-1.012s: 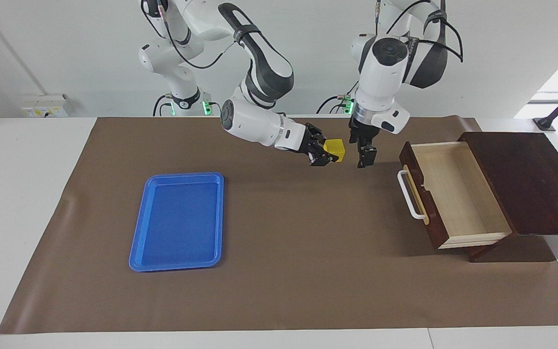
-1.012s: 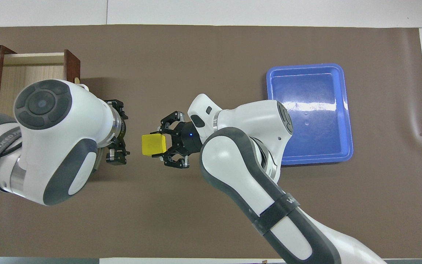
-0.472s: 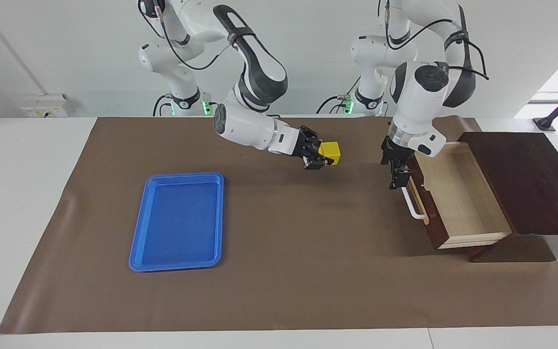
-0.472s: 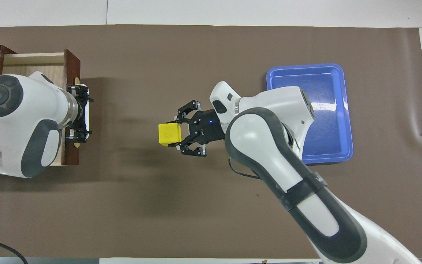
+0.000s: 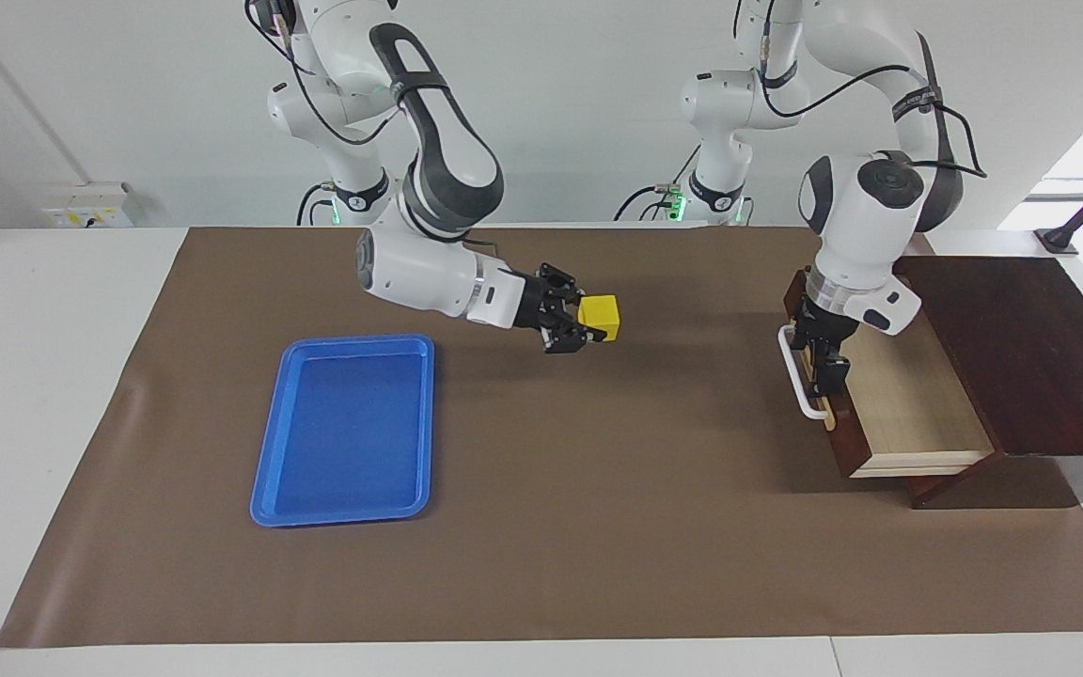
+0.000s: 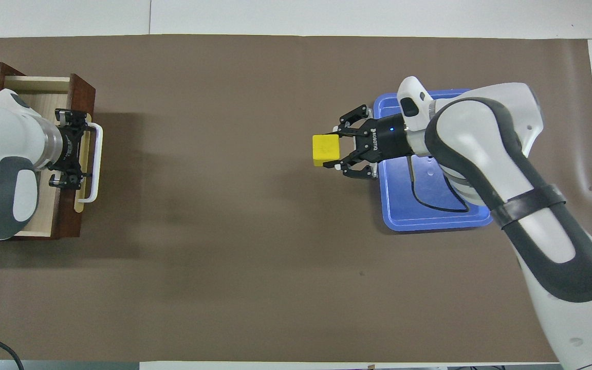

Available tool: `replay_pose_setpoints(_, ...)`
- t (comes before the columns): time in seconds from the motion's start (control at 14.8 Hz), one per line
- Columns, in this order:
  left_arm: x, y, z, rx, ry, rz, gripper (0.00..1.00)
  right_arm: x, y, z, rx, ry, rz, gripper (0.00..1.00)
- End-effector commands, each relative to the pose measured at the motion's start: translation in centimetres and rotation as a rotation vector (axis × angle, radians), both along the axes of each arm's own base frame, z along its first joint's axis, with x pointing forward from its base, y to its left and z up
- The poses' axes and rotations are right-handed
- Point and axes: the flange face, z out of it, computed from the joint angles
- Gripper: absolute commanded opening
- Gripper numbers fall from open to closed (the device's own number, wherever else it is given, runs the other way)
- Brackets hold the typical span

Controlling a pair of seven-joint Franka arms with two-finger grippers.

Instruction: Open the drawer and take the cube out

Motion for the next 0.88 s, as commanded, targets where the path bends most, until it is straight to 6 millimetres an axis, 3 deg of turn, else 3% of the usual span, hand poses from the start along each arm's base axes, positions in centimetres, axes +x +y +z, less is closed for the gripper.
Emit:
replay_pose_setpoints(0.0, 1.4, 6.9, 0.5, 0.046, -0.027, -0.035, 1.00, 0.0, -6.5, -2.0, -0.063, 0.014, -0.017, 0.00)
replay_pose_setpoints(0.2, 1.0, 10.9, 0.6, 0.064, -0.021, -0.060, 1.00, -0.1, -12.6, -4.0, -0.096, -0.014, -0.037, 0.00)
replay_pose_setpoints(0.34, 0.9, 11.5, 0.6, 0.066, -0.023, -0.054, 1.00, 0.3, -15.9, -6.0, -0.112, -0.054, -0.015, 0.00)
replay_pose_setpoints(0.47, 0.9, 12.2, 0.8, 0.068, -0.022, -0.055, 1.00, 1.0, -17.2, -7.1, -0.116, -0.097, 0.008, 0.00)
replay_pose_setpoints(0.61, 1.6, 10.8, 3.1, 0.067, 0.020, -0.073, 1.00, 1.9, -17.7, -7.8, -0.119, -0.118, 0.014, 0.00)
replay_pose_setpoints(0.74, 1.9, 8.0, 7.4, 0.063, 0.063, -0.119, 1.00, 2.2, -17.7, -8.5, -0.112, -0.115, 0.001, 0.00)
replay_pose_setpoints(0.81, 1.6, 7.3, 9.3, 0.064, 0.067, -0.149, 1.00, 2.7, -17.7, -9.7, -0.106, -0.101, -0.001, 0.00)
